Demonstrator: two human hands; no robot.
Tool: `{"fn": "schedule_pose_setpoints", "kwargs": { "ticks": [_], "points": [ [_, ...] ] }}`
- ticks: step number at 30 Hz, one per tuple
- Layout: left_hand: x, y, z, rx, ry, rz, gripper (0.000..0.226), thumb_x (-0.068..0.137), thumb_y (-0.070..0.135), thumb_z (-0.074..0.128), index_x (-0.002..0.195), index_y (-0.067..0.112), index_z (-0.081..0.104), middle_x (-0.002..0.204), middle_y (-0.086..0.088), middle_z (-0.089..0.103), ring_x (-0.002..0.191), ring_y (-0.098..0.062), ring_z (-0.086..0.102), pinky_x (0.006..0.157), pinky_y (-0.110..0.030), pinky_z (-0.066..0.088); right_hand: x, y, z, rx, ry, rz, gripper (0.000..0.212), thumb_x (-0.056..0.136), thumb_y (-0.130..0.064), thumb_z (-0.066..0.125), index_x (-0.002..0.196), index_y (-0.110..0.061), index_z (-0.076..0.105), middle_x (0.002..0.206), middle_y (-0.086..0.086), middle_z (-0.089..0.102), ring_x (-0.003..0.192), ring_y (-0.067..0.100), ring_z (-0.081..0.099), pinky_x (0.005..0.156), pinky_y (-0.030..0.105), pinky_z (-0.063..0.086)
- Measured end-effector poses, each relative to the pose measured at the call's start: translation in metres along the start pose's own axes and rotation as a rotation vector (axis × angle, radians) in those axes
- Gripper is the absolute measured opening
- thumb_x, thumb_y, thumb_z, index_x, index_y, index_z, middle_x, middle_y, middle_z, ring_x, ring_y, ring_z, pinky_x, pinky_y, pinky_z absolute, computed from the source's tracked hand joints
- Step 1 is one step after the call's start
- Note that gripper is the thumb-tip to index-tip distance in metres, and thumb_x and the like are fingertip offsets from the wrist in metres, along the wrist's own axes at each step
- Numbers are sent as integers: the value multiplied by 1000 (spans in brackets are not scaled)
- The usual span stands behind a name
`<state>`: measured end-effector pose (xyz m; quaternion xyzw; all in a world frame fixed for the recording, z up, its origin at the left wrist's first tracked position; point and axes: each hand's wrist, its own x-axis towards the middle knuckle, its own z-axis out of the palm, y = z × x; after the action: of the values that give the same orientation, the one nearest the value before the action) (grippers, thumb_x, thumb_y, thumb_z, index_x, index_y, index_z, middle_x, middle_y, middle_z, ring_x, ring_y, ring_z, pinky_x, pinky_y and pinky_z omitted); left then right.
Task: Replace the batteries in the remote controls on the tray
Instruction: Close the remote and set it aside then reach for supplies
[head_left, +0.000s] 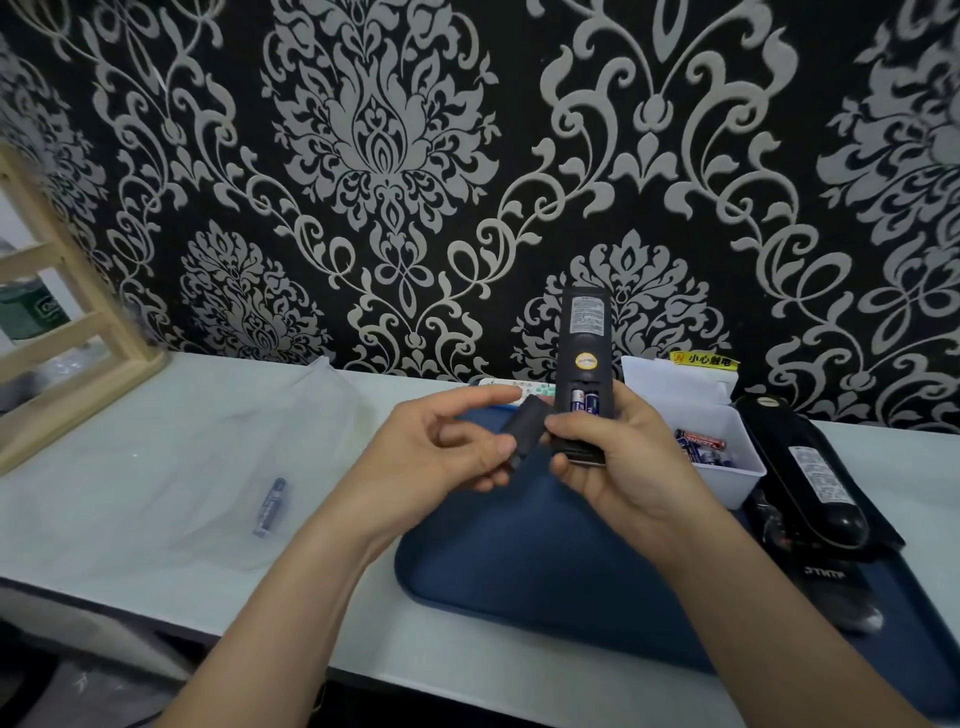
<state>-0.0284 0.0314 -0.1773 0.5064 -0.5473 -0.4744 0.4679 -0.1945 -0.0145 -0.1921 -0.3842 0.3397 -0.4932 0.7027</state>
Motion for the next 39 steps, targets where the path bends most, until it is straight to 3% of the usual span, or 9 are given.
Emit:
{"fn": "schedule_pose_setpoints", "kwargs": {
  "ticks": [6, 9, 12, 15, 19, 23, 31, 35, 39],
  "points": [
    [-1, -2, 7, 273, -12, 103, 68, 72, -3, 79, 121, 41, 59, 76, 2, 64, 61, -13, 53, 64, -22, 49, -4, 4, 7, -147, -69, -72, 32, 87, 5, 63, 113, -13, 59, 92, 10, 73, 75, 20, 70, 59, 31, 51],
    [-1, 2, 7, 209, 63, 148, 62, 79, -7, 71, 124, 33, 57, 75, 7, 62, 59, -8, 58, 62, -17, 48, -6, 3, 12, -127, -52, -53, 16, 95, -20, 60, 111, -17, 62, 90, 6, 74, 66, 15, 67, 48, 25, 46],
    [-2, 5, 8, 90, 78, 175, 58, 88, -6, 59, 131, 32, 50, 94, -20, 57, 72, -14, 64, 70, -22, 53, -6, 1, 13, -65, -11, -15, 25, 98, -35, 52, 112, -17, 63, 88, 6, 73, 65, 15, 65, 47, 26, 45],
    [-2, 5, 18, 90, 31, 212, 54, 93, -4, 54, 131, 33, 49, 93, -2, 61, 81, -12, 60, 74, -20, 50, -6, 2, 16, -60, 25, -3, 32, 100, -37, 49, 115, -14, 64, 92, 11, 71, 66, 19, 63, 50, 29, 46],
    [0, 0, 29, 294, 37, 264, 46, 91, 11, 61, 134, 27, 56, 99, 6, 62, 86, -4, 60, 86, -21, 48, -6, 5, 19, -79, 73, 1, 29, 101, -38, 47, 108, -16, 65, 96, 11, 73, 84, 27, 65, 66, 37, 51],
    [-1, 4, 27, 455, 126, 315, 49, 77, 19, 78, 123, 33, 63, 95, 8, 49, 74, -4, 54, 75, -14, 44, -8, 3, 21, 21, 75, 1, 30, 101, -33, 47, 115, -12, 65, 101, 12, 75, 89, 26, 70, 90, 52, 52],
    [-7, 3, 29, 735, 159, 512, 59, 70, 37, 80, 124, 26, 62, 114, 16, 56, 95, 1, 54, 88, -25, 50, -11, 2, 24, 130, 72, 32, 31, 101, -32, 47, 114, -11, 66, 89, 7, 76, 74, 14, 72, 63, 26, 56],
    [-11, 7, 33, 829, 217, 505, 57, 73, 40, 78, 121, 38, 46, 92, 30, 53, 85, 7, 46, 78, -6, 40, -10, 4, 25, 191, 92, 35, 29, 99, -28, 51, 112, -7, 66, 80, 6, 71, 67, 14, 68, 67, 30, 54],
    [-5, 1, 27, 892, 215, 556, 53, 74, 59, 59, 120, 33, 52, 122, 15, 54, 97, -3, 52, 85, -22, 48, -11, 6, 25, 202, 36, 25, 19, 99, -18, 51, 109, -9, 65, 89, 9, 73, 70, 17, 71, 62, 30, 58]
  ]
}}
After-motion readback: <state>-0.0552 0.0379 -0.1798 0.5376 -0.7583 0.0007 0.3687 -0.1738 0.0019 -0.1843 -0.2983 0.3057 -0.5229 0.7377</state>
